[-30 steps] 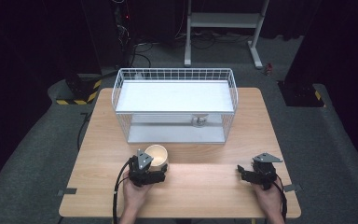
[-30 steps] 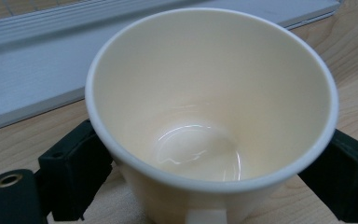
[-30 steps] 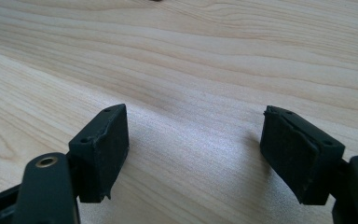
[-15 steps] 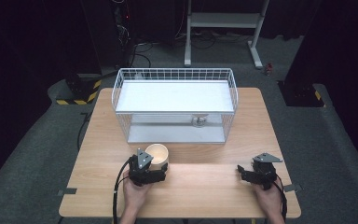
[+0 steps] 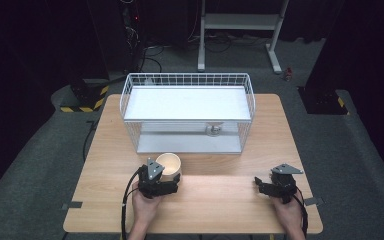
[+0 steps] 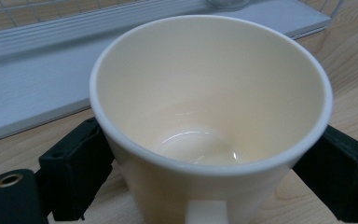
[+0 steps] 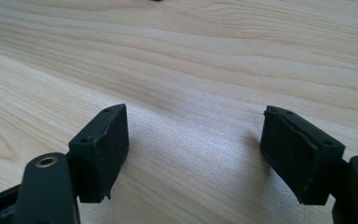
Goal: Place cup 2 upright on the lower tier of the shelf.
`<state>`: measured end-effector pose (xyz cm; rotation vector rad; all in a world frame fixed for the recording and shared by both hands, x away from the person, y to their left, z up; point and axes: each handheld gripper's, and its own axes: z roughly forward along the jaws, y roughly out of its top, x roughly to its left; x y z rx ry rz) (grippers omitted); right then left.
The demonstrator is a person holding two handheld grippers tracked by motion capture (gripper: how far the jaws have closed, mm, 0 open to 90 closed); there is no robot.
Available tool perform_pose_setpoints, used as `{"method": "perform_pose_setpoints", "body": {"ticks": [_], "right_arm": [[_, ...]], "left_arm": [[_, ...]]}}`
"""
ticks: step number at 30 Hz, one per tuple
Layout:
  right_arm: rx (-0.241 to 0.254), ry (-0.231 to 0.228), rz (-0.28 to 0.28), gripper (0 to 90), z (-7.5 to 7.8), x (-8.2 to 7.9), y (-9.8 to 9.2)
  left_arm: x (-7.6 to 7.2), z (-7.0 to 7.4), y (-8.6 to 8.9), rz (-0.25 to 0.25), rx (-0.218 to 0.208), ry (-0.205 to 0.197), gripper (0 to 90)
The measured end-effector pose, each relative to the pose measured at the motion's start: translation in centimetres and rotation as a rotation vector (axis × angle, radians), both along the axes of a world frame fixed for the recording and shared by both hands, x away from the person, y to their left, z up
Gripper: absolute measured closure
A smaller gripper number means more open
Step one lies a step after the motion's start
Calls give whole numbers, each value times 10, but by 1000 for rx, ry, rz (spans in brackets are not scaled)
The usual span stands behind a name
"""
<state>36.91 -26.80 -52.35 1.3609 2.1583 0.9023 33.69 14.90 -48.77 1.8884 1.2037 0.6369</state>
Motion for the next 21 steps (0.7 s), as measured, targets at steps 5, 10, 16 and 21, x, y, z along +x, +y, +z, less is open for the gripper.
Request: {"method": "perform_pose_setpoints", "body": {"ticks": [5,10,16,21], "right_arm": [[0,0,0,236,0,0,0],[-2,-2,2,236,0,0,0],[-2,-2,2,236,0,0,0],[-2,-2,2,236,0,0,0]], "left_arm": [[3,4,-1,0,9,-9,98],[8,6,0,9,-3,-1,98],[15,9,-3,7,11,-4,98],[21,12,-2,7,3,-5,98]]}}
